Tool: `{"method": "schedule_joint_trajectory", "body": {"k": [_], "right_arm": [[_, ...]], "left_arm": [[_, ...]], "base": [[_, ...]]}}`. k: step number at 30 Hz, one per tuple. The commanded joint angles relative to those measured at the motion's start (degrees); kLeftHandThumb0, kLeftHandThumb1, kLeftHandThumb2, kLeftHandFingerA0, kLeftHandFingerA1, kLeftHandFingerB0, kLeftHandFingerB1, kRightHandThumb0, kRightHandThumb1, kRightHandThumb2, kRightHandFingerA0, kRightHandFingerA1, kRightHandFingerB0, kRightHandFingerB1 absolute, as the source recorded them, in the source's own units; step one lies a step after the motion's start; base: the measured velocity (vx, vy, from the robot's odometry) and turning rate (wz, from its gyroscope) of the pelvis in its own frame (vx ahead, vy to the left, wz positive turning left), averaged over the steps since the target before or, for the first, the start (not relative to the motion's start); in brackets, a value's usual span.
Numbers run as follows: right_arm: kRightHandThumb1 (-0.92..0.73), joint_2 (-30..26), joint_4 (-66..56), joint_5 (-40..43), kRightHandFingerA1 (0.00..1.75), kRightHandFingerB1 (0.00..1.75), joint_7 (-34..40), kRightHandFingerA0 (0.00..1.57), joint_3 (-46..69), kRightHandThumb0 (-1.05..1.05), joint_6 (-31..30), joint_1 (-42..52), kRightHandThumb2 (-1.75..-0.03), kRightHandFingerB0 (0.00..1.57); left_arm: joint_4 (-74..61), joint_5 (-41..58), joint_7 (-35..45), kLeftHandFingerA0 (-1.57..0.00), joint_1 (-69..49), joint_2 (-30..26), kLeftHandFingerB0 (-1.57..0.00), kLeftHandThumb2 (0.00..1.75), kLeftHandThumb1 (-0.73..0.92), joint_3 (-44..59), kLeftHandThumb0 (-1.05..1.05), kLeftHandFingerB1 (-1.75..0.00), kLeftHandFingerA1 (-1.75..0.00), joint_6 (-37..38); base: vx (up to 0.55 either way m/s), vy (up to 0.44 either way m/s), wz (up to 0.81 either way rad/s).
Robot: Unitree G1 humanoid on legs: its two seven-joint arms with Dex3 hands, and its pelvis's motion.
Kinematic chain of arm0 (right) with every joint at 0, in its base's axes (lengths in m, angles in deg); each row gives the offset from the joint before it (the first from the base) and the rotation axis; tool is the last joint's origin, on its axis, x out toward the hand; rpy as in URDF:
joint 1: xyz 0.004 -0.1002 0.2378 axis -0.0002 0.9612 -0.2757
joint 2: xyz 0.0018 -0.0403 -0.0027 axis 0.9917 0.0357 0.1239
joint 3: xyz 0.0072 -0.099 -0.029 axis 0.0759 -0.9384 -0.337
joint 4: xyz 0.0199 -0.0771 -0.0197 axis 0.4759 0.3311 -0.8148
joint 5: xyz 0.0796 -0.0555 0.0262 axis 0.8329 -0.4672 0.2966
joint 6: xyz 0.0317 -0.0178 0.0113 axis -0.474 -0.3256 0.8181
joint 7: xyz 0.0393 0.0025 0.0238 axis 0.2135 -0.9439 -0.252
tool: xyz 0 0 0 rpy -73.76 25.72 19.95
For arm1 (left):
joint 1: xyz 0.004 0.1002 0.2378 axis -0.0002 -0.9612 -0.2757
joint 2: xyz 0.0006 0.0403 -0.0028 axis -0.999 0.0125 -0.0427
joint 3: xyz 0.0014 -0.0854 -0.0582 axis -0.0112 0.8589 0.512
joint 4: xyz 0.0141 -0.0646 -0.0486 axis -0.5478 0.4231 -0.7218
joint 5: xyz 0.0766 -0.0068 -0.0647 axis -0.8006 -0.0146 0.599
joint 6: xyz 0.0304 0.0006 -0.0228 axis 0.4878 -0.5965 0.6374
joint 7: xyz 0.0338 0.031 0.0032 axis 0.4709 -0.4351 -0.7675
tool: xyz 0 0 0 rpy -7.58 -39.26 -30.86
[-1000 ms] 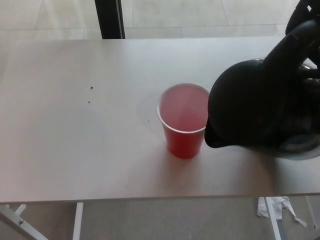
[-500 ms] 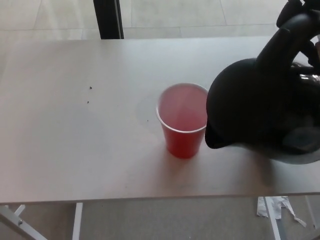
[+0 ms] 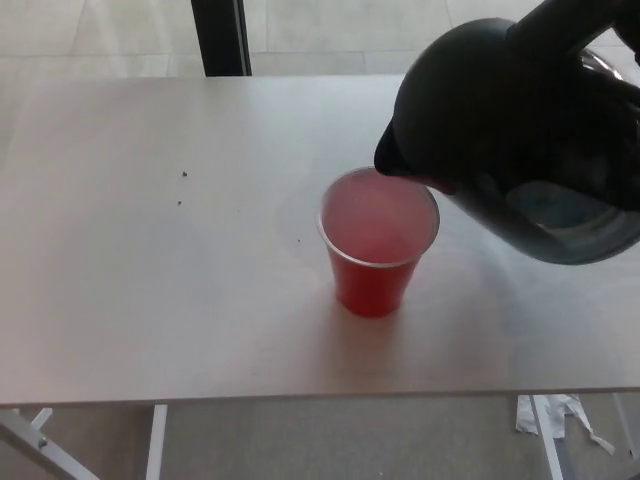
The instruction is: The robot uses its right hand to lift up a kettle kept on the middle of the desk by its handle and tilt it into a glass kept next to it to pour out water
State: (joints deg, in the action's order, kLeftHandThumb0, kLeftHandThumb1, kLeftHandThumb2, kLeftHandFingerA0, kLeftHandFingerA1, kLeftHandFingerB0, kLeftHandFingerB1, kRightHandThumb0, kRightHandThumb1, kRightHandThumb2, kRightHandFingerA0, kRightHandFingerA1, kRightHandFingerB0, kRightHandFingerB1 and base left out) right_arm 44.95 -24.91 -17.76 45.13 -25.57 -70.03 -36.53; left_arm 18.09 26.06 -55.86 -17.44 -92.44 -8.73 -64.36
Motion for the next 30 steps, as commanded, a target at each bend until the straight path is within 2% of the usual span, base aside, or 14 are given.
{"method": "schedule_joint_trajectory", "body": {"k": [1, 3, 4, 5, 7, 9, 12, 13, 14, 15, 17, 22, 28, 30], "right_arm": [[-0.45, 0.47, -2.03, -1.8, 1.61, 0.98, 2.59, 0.99, 0.15, -0.29, -1.85, -2.1, -1.12, 0.84], [-0.51, 0.8, -1.72, -0.28, 1.61, 0.82, 1.67, 0.9, 0.55, -0.27, -0.82, -1.6, -0.92, 0.82], [-0.49, 0.51, -2.23, -0.13, 1.71, 1.2, 0.95, 0.87, 0.14, -0.25, 0.17, -0.96, -0.93, 0.76], [-0.49, 0.41, -2.66, -0.05, 1.71, 1.2, 0.73, 0.87, -0.08, -0.25, 0.87, -0.57, -0.93, 0.76], [-0.37, 0.55, -3.41, 0.7, 1.75, 1.56, 0.25, 0.93, -0.46, -0.32, 3.49, 0.4, -1.2, 0.81], [-0.35, 0.02, -3.7, 0.84, 1.75, 1.54, -0.42, 0.94, -1.54, -0.34, 6.71, 1.13, -1.3, 0.85], [-0.49, 0.08, -2.99, 0.97, 1.71, 1.28, -0.31, 0.88, -2.28, -0.24, 9.78, 1.73, -1.14, 0.85], [-0.46, 0.26, -2.48, 0.86, 1.6, 1.26, 0.01, 1.07, -2.56, -0.26, 10.85, 1.7, -1.11, 0.9], [-0.46, 0.27, -2.4, 0.85, 1.6, 1.26, 0.04, 1.07, -2.58, -0.26, 11.03, 1.7, -1.11, 0.9], [-0.49, 0.32, -2.36, 0.87, 1.73, 1.35, 0.13, 0.87, -2.51, -0.2, 11.16, 1.74, -1.15, 0.81], [-0.48, 0.46, -1.97, 0.98, 1.75, 1.47, 0.51, 0.86, -2.3, -0.21, 12.07, 1.84, -1.19, 0.78], [-0.47, 0.6, -1.3, 0.7, 1.72, 1.42, 0.88, 0.9, -2.28, -0.2, 12.85, 1.43, -1.22, 0.83], [-0.45, 0.02, 0.94, -0.3, 1.75, 1.57, 3.0, 0.91, -3.12, -0.19, 21.38, 2.13, -1.29, 0.77], [-0.52, -0.14, 1.35, -0.58, 1.75, 1.61, 2.98, 0.89, -3.55, -0.21, 22.29, 1.47, -1.18, 0.74]], "left_arm": [[0.17, 0.15, 0.1, -0.62, -0.08, -0.06, -0.39, 0.62, 0.75, 0.49, -0.69, -0.49, -0.58, -0.91], [-0.35, -0.32, -0.05, -0.64, -0.36, -0.06, -0.39, 0.62, 0.76, 0.15, -0.71, -0.49, -0.59, -0.41], [-0.52, -0.52, -0.09, -0.62, -0.4, -0.28, -0.38, 0.63, 0.76, 0.04, -0.71, -0.49, -0.57, -0.52], [-0.41, -0.43, 0.02, -0.62, -0.26, -0.36, -0.38, 0.63, 0.76, 0.08, -0.71, -0.49, -0.57, -0.67], [-0.52, 0.0, 0.1, -0.61, 0.09, -0.26, -0.38, 0.62, 0.75, 0.31, -0.7, -0.48, -0.58, -1.09], [-0.41, -0.49, -0.62, -0.65, 0.43, -0.19, -0.4, 0.62, 0.76, 0.04, -0.71, -0.48, -0.58, -1.04], [-1.29, -0.45, -0.58, -0.62, 0.14, -0.29, -0.39, 0.63, 0.76, 0.09, -0.71, -0.49, -0.57, -1.48], [-1.48, -0.63, -0.5, -0.62, 0.01, -0.42, -0.38, 0.63, 0.77, 0.0, -0.7, -0.47, -0.55, -1.24], [-1.53, -0.66, -0.49, -0.62, -0.02, -0.43, -0.38, 0.63, 0.77, -0.01, -0.7, -0.47, -0.55, -1.23], [-1.72, -0.6, -0.52, -0.62, -0.06, -0.4, -0.38, 0.63, 0.77, 0.04, -0.71, -0.48, -0.56, -1.41], [-2.09, -0.3, -0.6, -0.62, -0.02, -0.28, -0.38, 0.63, 0.76, 0.24, -0.71, -0.48, -0.56, -1.94], [-2.25, -0.55, -0.8, -0.62, 0.3, -0.51, -0.38, 0.63, 0.76, 0.05, -0.72, -0.47, -0.55, -2.33], [-0.82, -0.67, -0.68, -0.63, 1.13, -0.84, -0.37, 0.63, 0.77, 0.05, -0.71, -0.47, -0.54, -1.85], [-1.32, -0.73, -0.66, -0.63, 1.0, -0.89, -0.38, 0.63, 0.77, 0.03, -0.71, -0.48, -0.54, -1.76]], "base": [[0.0, 0.0, 0.0], [0.0, 0.0, 0.0], [0.0, 0.0, 0.0], [0.0, 0.0, 0.0], [0.0, 0.0, 0.0], [0.0, 0.0, 0.0], [0.0, 0.0, 0.0], [0.0, 0.0, 0.0], [0.0, 0.0, 0.0], [0.0, 0.0, 0.0], [0.0, 0.0, 0.0], [0.0, 0.0, 0.0], [0.0, 0.0, 0.0], [0.0, 0.0, 0.0]]}}
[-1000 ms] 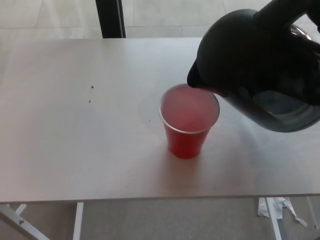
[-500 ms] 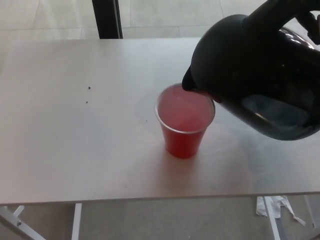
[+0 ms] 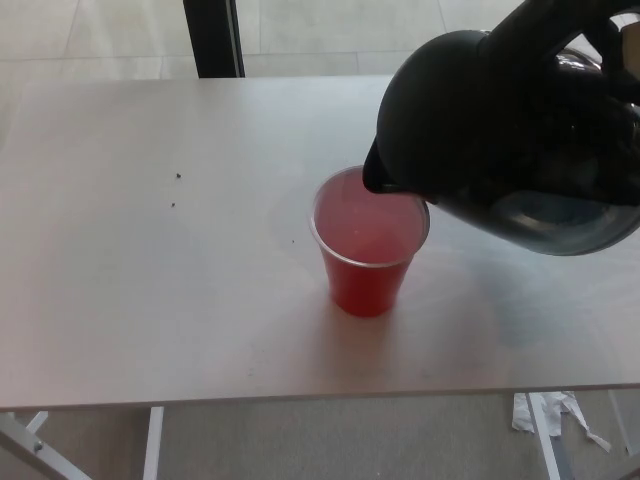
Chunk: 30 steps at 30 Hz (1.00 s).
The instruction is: The robot uses its right hand to lift up a kettle kept on the middle of the desk by its handle and tilt it into a glass kept next to it to pour out water
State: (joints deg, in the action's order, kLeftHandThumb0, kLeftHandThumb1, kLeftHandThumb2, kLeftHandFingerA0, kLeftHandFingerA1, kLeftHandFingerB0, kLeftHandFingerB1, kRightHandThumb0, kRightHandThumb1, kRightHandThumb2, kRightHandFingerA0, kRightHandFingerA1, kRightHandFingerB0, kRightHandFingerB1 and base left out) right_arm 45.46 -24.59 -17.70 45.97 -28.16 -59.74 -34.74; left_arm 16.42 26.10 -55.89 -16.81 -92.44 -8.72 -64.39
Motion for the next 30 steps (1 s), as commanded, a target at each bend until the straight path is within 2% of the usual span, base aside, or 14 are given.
{"method": "schedule_joint_trajectory", "body": {"k": [1, 4, 5, 6, 7, 8, 9, 10, 11, 14, 18, 19, 23, 30], "right_arm": [[-0.53, -0.67, 1.24, -0.38, 1.75, 1.61, 1.87, 0.88, -0.96, -0.2, 12.62, -0.68, -1.16, 0.73], [-0.53, -0.76, 1.22, -0.87, 1.75, 1.62, 1.56, 0.88, -1.64, -0.2, 13.08, -1.55, -1.16, 0.73], [-0.52, -0.92, 0.14, -1.94, 1.7, 1.44, 0.55, 0.91, -2.87, -0.19, 11.3, -2.66, -1.17, 0.83], [-0.54, -0.76, -0.6, -2.45, 1.31, 1.11, 0.36, 1.19, -3.36, -0.2, 10.3, -3.13, -1.18, 0.99], [-0.48, -0.6, -1.36, -2.98, 1.56, 1.2, 0.21, 1.01, -3.91, -0.2, 9.28, -3.53, -1.2, 0.95], [-0.51, -0.3, -2.25, -3.4, 1.31, 1.11, 0.18, 1.23, -4.33, -0.2, 8.08, -3.7, -1.17, 1.0], [-0.45, 0.04, -2.81, -3.6, 1.68, 1.43, 0.23, 0.98, -4.75, -0.17, 7.72, -3.91, -1.21, 0.88], [-0.46, -0.06, -2.91, -4.45, 1.41, 1.29, 0.62, 1.23, -5.52, -0.27, 8.56, -4.15, -1.16, 1.01], [-0.48, -0.28, -2.9, -5.07, 1.75, 1.66, 0.87, 0.92, -6.26, -0.2, 10.01, -4.28, -1.18, 0.75], [-0.5, -0.35, -3.98, -7.97, 1.75, 1.57, 1.09, 0.94, -8.89, -0.25, 10.31, -5.24, -1.16, 0.79], [-0.48, -0.37, -6.24, -11.27, 1.75, 1.64, 0.64, 0.92, -11.56, -0.22, 9.65, -6.2, -1.08, 0.71], [-0.49, -0.38, -6.93, -12.22, 1.75, 1.52, 0.59, 0.92, -12.25, -0.22, 9.85, -6.41, -1.05, 0.74], [-0.53, -1.46, -7.96, -14.91, 1.75, 1.62, 0.0, 0.9, -14.26, -0.22, 11.67, -7.01, -0.91, 0.68], [-0.46, -1.84, -6.35, -17.39, 1.75, 1.73, 2.81, 0.93, -16.14, -0.21, 19.1, -6.32, -1.0, 0.66]], "left_arm": [[0.86, -0.78, -0.57, -0.61, 0.68, -0.95, -0.37, 0.63, 0.77, -0.01, -0.73, -0.48, -0.54, -1.65], [0.64, -0.86, -0.7, -0.63, 0.78, -1.19, -0.38, 0.63, 0.77, -0.05, -0.73, -0.47, -0.55, -2.44], [0.84, -0.91, -0.14, -0.61, 0.61, -1.21, -0.37, 0.63, 0.77, -0.12, -0.73, -0.47, -0.54, -1.44], [1.8, -0.95, -0.14, -0.61, 1.07, -1.25, -0.37, 0.63, 0.76, -0.13, -0.74, -0.46, -0.53, -1.11], [1.82, -1.09, -0.06, -0.61, 1.01, -1.29, -0.37, 0.63, 0.77, -0.22, -0.74, -0.47, -0.55, -0.65], [1.57, -0.94, -0.3, -0.63, 1.1, -1.27, -0.37, 0.62, 0.76, -0.15, -0.74, -0.47, -0.55, -1.37], [0.84, -0.89, -0.15, -0.62, 0.75, -1.27, -0.37, 0.63, 0.76, -0.15, -0.74, -0.49, -0.57, -1.29], [0.54, -0.87, -0.08, -0.62, 0.76, -1.3, -0.37, 0.63, 0.77, -0.19, -0.74, -0.48, -0.57, -1.3], [0.2, -0.83, -0.2, -0.62, 0.73, -1.27, -0.37, 0.63, 0.76, -0.17, -0.75, -0.48, -0.57, -1.52], [-0.22, -0.81, -0.42, -0.63, 0.95, -1.44, -0.37, 0.63, 0.77, -0.2, -0.74, -0.47, -0.55, -2.22], [-0.85, -0.92, -0.57, -0.63, 1.29, -1.57, -0.37, 0.63, 0.77, -0.37, -0.75, -0.47, -0.56, -2.54], [-0.92, -0.98, -0.6, -0.63, 1.48, -1.63, -0.37, 0.63, 0.78, -0.48, -0.75, -0.47, -0.55, -2.63], [0.82, -0.86, -0.07, -0.61, 2.89, -1.99, -0.35, 0.63, 0.77, -0.58, -0.75, -0.46, -0.54, -1.99], [-2.15, -0.45, -0.19, -0.61, 2.43, -1.81, -0.35, 0.63, 0.78, -0.35, -0.7, -0.47, -0.55, -3.52]], "base": [[0.0, 0.0, 0.0], [0.0, 0.0, 0.0], [0.0, 0.0, 0.0], [0.0, 0.0, 0.0], [0.0, 0.0, 0.0], [0.0, 0.0, 0.0], [0.0, 0.0, 0.0], [0.0, 0.0, 0.0], [0.0, 0.0, 0.0], [0.0, 0.0, 0.0], [0.0, 0.0, 0.0], [0.0, 0.0, 0.0], [0.0, 0.0, 0.0], [0.0, 0.0, 0.0]]}}
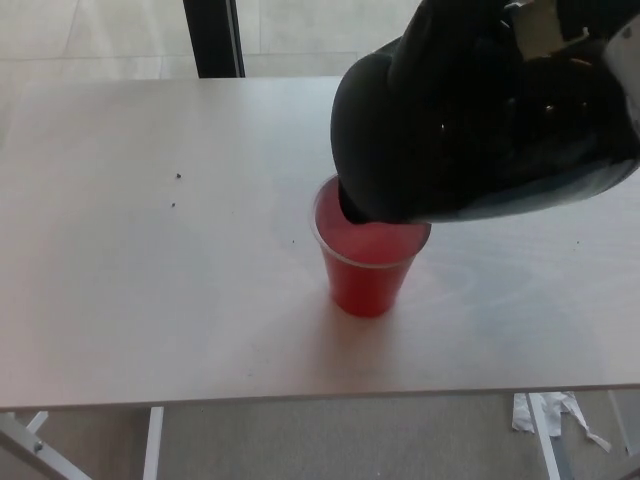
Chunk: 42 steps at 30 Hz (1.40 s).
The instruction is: The robot uses its right hand to lift up a kettle kept on the middle of the desk by its handle and tilt it into a glass kept next to it to pour out water
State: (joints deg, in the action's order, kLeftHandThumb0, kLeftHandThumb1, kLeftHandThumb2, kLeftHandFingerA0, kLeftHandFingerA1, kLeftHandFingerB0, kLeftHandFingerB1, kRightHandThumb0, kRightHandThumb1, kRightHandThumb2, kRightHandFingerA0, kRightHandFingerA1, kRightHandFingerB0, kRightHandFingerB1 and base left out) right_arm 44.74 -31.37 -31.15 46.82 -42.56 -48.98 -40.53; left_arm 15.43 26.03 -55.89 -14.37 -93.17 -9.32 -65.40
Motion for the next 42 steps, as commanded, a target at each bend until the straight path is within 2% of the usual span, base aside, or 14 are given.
{"method": "schedule_joint_trajectory", "body": {"k": [1, 6, 7, 8, 19, 22, 25, 26, 28, 34, 36, 40, 41, 42], "right_arm": [[-0.45, -1.49, -0.16, -4.94, 1.75, 1.75, 1.93, 0.9, -2.44, -0.19, 9.27, -0.08, -1.0, 0.67], [-0.39, -1.48, -0.61, -5.95, 1.75, 1.75, 2.32, 0.94, -3.18, -0.21, 11.23, 0.23, -1.02, 0.71], [-0.33, -1.1, -0.53, -6.63, 1.45, 1.37, 3.51, 1.25, -3.73, -0.28, 12.29, 0.47, -1.09, 1.09], [-0.29, -1.01, 0.21, -7.78, 1.75, 1.75, 4.99, 0.98, -4.52, -0.22, 13.88, 0.38, -1.13, 0.81], [-0.34, 2.27, -1.05, -8.24, 1.75, 1.61, 0.13, 1.07, -6.73, -0.2, 13.01, 0.75, -1.22, 0.86], [-0.32, 2.58, -0.55, -8.58, 1.75, 1.68, 0.51, 1.07, -6.1, -0.18, 13.36, 1.15, -1.22, 0.83], [-0.31, 2.45, -0.02, -9.41, 1.75, 1.68, 0.53, 1.06, -5.25, -0.14, 13.2, 1.42, -1.18, 0.82], [-0.32, 1.61, 0.96, -9.23, 1.75, 1.69, 1.08, 1.02, -4.49, -0.12, 14.24, 1.52, -1.04, 0.78], [-0.33, 1.22, 2.5, -8.86, 1.75, 1.73, 1.25, 0.98, -2.92, -0.17, 13.9, 1.6, -1.07, 0.73], [-0.45, 0.71, 5.95, -7.85, 1.75, 1.75, 0.34, 0.89, 0.87, -0.19, 13.48, 0.62, -0.94, 0.66], [-0.49, -0.1, 6.68, -8.19, 1.75, 1.61, -0.92, 0.89, 2.62, -0.22, 11.22, -0.11, -0.89, 0.68], [-0.53, -0.25, 9.17, -6.91, 1.75, 1.57, 0.35, 0.88, 6.25, -0.2, 10.31, -0.08, -0.86, 0.72], [-0.55, -0.35, 9.29, -7.37, 1.75, 1.19, 0.71, 0.89, 6.81, -0.22, 9.8, 0.24, -0.84, 0.77], [-0.55, -0.33, 9.33, -7.65, 1.75, 1.19, 0.78, 0.89, 7.03, -0.22, 9.59, 0.35, -0.84, 0.77]], "left_arm": [[-0.98, -0.29, -0.18, -0.63, 0.14, -1.05, -0.37, 0.63, 0.78, 0.35, -0.71, -0.49, -0.56, -2.56], [-2.3, -0.13, -0.1, -0.62, -0.39, -1.01, -0.36, 0.63, 0.77, 0.55, -0.73, -0.5, -0.57, -2.7], [-2.27, 0.16, -0.21, -0.61, -0.3, -0.83, -0.36, 0.63, 0.76, 0.77, -0.72, -0.49, -0.56, -3.07], [-2.05, 0.11, 0.06, -0.6, -0.3, -0.85, -0.35, 0.63, 0.77, 0.68, -0.73, -0.49, -0.56, -2.66], [-2.57, -0.24, -0.21, -0.63, -0.22, -0.63, -0.35, 0.63, 0.78, 0.38, -0.71, -0.48, -0.57, -3.34], [-2.73, -0.28, 0.01, -0.62, -0.5, -0.53, -0.36, 0.63, 0.78, 0.42, -0.72, -0.49, -0.58, -2.63], [-3.5, -0.28, -0.32, -0.62, -1.18, -0.27, -0.37, 0.63, 0.78, 0.36, -0.71, -0.49, -0.58, -3.59], [-3.5, -0.45, -0.9, -0.62, -1.28, -0.13, -0.38, 0.63, 0.79, 0.45, -0.7, -0.49, -0.58, -3.59], [-3.1, 0.05, -0.68, -0.61, -1.64, 0.1, -0.37, 0.63, 0.78, 0.95, -0.71, -0.49, -0.56, -3.35], [-1.95, -0.11, -0.21, -0.62, -2.04, -0.08, -0.37, 0.63, 0.79, 0.96, -0.72, -0.48, -0.55, -2.34], [-2.57, 0.06, -0.24, -0.63, -2.39, 0.04, -0.37, 0.63, 0.79, 1.04, -0.72, -0.49, -0.57, -2.84], [-2.83, 0.34, -0.18, -0.62, -3.09, 0.43, -0.37, 0.63, 0.78, 1.41, -0.73, -0.5, -0.58, -2.22], [-3.23, 0.49, -0.17, -0.61, -3.2, 0.44, -0.36, 0.64, 0.79, 1.51, -0.73, -0.49, -0.57, -2.75], [-3.38, 0.54, -0.16, -0.61, -3.29, 0.48, -0.36, 0.64, 0.79, 1.57, -0.73, -0.49, -0.57, -2.93]], "base": [[0.0, 0.0, 0.0], [0.0, 0.0, 0.0], [0.0, 0.0, 0.0], [0.0, 0.0, 0.0], [0.0, 0.0, 0.0], [0.0, 0.0, 0.0], [0.0, 0.0, 0.0], [0.0, 0.0, 0.0], [0.0, 0.0, 0.0], [0.0, 0.0, 0.0], [0.0, 0.0, 0.0], [0.0, 0.0, 0.0], [0.0, 0.0, 0.0], [0.0, 0.0, 0.0]]}}
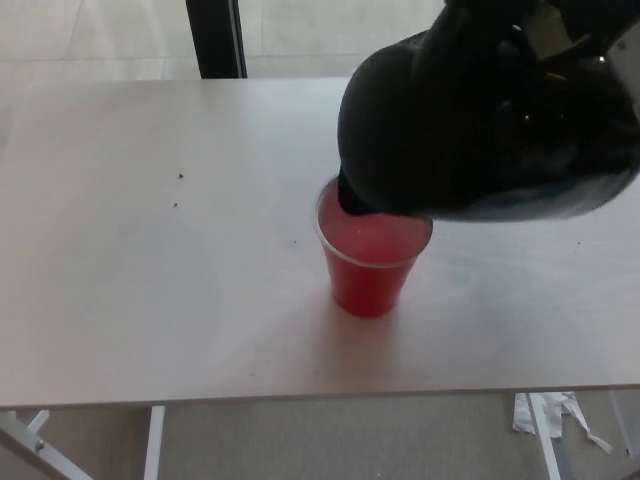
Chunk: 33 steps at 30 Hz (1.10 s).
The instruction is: The robot uses its right hand to lift up a kettle kept on the middle of the desk by its handle and tilt it into a glass kept next to it to pour out water
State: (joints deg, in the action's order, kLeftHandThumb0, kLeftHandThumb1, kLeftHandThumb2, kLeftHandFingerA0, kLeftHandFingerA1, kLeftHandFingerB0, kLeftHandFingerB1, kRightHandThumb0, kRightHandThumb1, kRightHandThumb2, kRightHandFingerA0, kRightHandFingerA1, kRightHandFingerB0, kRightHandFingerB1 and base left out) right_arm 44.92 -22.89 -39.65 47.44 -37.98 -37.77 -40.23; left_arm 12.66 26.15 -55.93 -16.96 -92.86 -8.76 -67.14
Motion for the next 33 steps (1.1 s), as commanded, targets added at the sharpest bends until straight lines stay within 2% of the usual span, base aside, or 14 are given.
{"method": "schedule_joint_trajectory", "body": {"k": [1, 3, 4, 5, 7, 11, 12, 14, 16, 17, 18, 22, 25, 33], "right_arm": [[-0.53, -0.04, 0.66, 1.4, 1.69, 0.83, -0.28, 0.99, 3.85, -0.15, -3.7, 0.62, -0.83, 0.86], [-0.49, 0.68, 0.89, 3.76, 1.35, 1.12, -0.78, 1.19, 6.79, -0.26, -5.94, 1.82, -1.06, 0.87], [-0.52, 1.15, 0.45, 3.86, 1.75, 1.59, -1.24, 0.9, 7.78, -0.2, -7.56, 2.33, -1.05, 0.7], [-0.47, 1.49, -0.29, 4.37, 1.75, 1.62, -1.13, 0.92, 8.75, -0.21, -7.94, 3.17, -1.13, 0.75], [-0.5, 2.85, -1.52, 5.09, 1.75, 1.29, -1.81, 0.92, 10.34, -0.24, -11.08, 4.47, -1.09, 0.83], [-0.43, 6.77, -5.6, 8.56, 1.75, 1.59, -0.37, 0.9, 14.46, -0.23, -12.55, 10.99, -1.2, 0.76], [-0.41, 7.24, -6.19, 9.6, 1.41, 1.31, 0.44, 1.21, 15.37, -0.26, -10.65, 13.04, -1.18, 1.04], [-0.45, 8.84, -7.62, 9.06, 1.75, 1.48, -0.13, 0.92, 16.3, -0.21, -14.55, 15.23, -1.16, 0.82], [-0.46, 11.08, -7.65, 11.88, 1.75, 1.46, 1.49, 1.09, 18.42, -0.2, -12.75, 17.81, -1.25, 0.79], [-0.42, 11.66, -7.6, 11.49, 1.4, 1.26, 2.53, 1.22, 18.67, -0.28, -12.25, 19.05, -1.18, 1.02], [-0.36, 12.5, -7.6, 11.72, 1.75, 1.52, 3.67, 0.95, 19.22, -0.22, -11.54, 20.17, -1.33, 0.83], [-0.3, 15.05, -6.88, 12.09, 1.66, 1.33, 7.25, 0.97, 20.84, -0.22, -11.2, 22.38, -1.38, 0.92], [-0.43, 18.26, -7.09, 14.3, 1.75, 1.19, 8.11, 0.85, 23.4, -0.18, -15.29, 24.48, -1.04, 0.85], [-0.51, 23.19, -5.0, 21.11, 1.75, 1.61, 8.75, 0.99, 32.08, -0.24, -24.31, 24.61, -1.01, 0.67]], "left_arm": [[-0.94, 0.49, -0.26, -0.62, -0.83, 0.21, -0.37, 0.63, 0.79, 1.14, -0.72, -0.5, -0.59, -1.53], [-0.72, 0.36, -0.24, -0.6, -0.81, 0.22, -0.37, 0.64, 0.79, 1.14, -0.73, -0.49, -0.57, -1.39], [-0.55, 0.32, -0.19, -0.61, -0.82, 0.3, -0.37, 0.63, 0.79, 1.14, -0.74, -0.49, -0.58, -1.28], [-0.35, 0.37, -0.39, -0.63, -0.57, 0.32, -0.37, 0.64, 0.79, 1.2, -0.71, -0.49, -0.59, -1.68], [-0.15, -0.03, -0.51, -0.62, -0.75, 0.34, -0.37, 0.64, 0.79, 1.08, -0.71, -0.49, -0.57, -0.96], [-0.72, 0.34, -0.54, -0.61, -1.25, 0.96, -0.38, 0.64, 0.79, 1.52, -0.71, -0.51, -0.59, -0.66], [-0.08, 0.28, -0.27, -0.62, -1.07, 0.98, -0.38, 0.64, 0.8, 1.46, -0.72, -0.51, -0.59, -0.32], [-0.05, 0.52, -0.32, -0.63, -1.11, 1.25, -0.37, 0.64, 0.79, 1.7, -0.71, -0.5, -0.59, -0.54], [0.31, 0.44, -0.13, -0.62, -1.25, 1.33, -0.37, 0.64, 0.79, 1.78, -0.73, -0.49, -0.58, -0.17], [-0.24, 0.51, -0.43, -0.62, -1.57, 1.57, -0.38, 0.64, 0.8, 1.95, -0.72, -0.49, -0.58, -0.5], [0.39, 0.43, -0.81, -0.63, -1.2, 1.63, -0.38, 0.63, 0.79, 2.08, -0.73, -0.48, -0.55, -0.57], [0.76, -0.1, -0.91, -0.62, -0.98, 1.68, -0.39, 0.64, 0.8, 1.82, -0.73, -0.48, -0.56, -0.28], [0.44, 0.0, -0.74, -0.63, -1.07, 1.66, -0.39, 0.64, 0.81, 1.85, -0.71, -0.49, -0.57, -0.58], [0.54, 0.07, -0.67, -0.64, -1.58, 2.31, -0.39, 0.64, 0.8, 1.88, -0.73, -0.48, -0.57, -0.17]], "base": [[0.0, 0.0, 0.0], [0.0, 0.0, 0.0], [0.0, 0.0, 0.0], [0.0, 0.0, 0.0], [0.0, 0.0, 0.0], [0.0, 0.0, 0.0], [0.0, 0.0, 0.0], [0.0, 0.0, 0.0], [0.0, 0.0, 0.0], [0.0, 0.0, 0.0], [0.0, 0.0, 0.0], [0.0, 0.0, 0.0], [0.0, 0.0, 0.0], [0.0, 0.0, 0.0]]}}
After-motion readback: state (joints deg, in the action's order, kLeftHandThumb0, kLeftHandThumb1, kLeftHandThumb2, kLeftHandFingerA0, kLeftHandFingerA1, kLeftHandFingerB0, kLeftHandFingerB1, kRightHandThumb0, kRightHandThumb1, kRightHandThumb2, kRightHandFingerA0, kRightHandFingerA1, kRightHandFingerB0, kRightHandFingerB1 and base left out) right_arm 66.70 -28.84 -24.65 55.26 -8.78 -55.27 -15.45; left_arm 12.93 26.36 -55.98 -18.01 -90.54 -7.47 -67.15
